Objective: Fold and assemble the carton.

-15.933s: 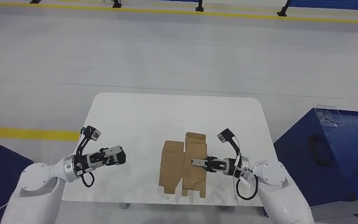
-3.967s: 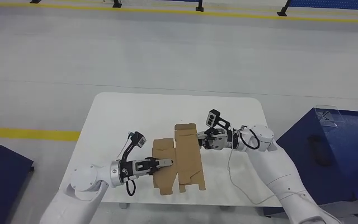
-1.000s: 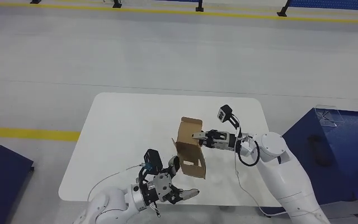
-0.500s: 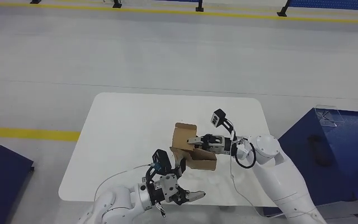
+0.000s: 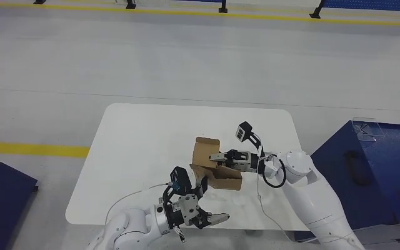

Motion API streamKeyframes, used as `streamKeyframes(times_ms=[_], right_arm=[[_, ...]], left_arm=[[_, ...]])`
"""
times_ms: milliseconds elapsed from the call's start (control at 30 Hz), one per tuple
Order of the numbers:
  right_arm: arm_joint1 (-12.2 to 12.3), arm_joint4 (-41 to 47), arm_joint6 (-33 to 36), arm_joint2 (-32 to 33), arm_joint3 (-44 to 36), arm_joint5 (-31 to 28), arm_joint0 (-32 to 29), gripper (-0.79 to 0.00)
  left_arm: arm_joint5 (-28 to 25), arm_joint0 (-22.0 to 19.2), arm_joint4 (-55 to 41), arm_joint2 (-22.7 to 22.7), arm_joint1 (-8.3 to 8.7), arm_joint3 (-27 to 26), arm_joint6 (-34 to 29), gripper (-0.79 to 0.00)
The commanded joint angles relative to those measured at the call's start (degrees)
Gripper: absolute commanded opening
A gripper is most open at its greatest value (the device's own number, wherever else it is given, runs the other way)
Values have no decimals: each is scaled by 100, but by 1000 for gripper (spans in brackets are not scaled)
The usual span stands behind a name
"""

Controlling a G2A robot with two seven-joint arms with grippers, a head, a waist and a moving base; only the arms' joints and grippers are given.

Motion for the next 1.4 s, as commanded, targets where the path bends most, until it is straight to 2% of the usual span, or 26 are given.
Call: streamKeyframes(times_ms=[0,500,567,633,700,933,1000,1067,1367], right_arm=[[0,0,0,0,0,0,0,-785],[0,0,0,0,0,0,0,-785],[-17,235,-89,-19,1,166,-66,-785],[-63,685,-367,-25,102,318,-75,-785],[-119,1230,-459,-70,320,548,-17,-785],[-255,2466,-139,-188,1249,1112,230,-785],[-286,2616,-94,-220,1452,1179,315,-785],[-300,2495,-108,-263,1560,1089,391,-785],[-314,2576,-226,-256,1453,1065,328,-785]], left_arm=[[0,0,0,0,0,0,0,0],[0,0,0,0,0,0,0,0],[7,5,32,-27,3,-24,35,0],[54,21,645,-220,36,-179,166,0],[-26,229,829,-393,67,-307,514,0],[-290,788,1715,-1111,196,-693,1188,0],[-233,859,2278,-1317,222,-898,1452,0],[-4,989,3249,-1515,254,-1182,1662,0],[-4,989,3249,-1515,254,-1182,1662,0]])
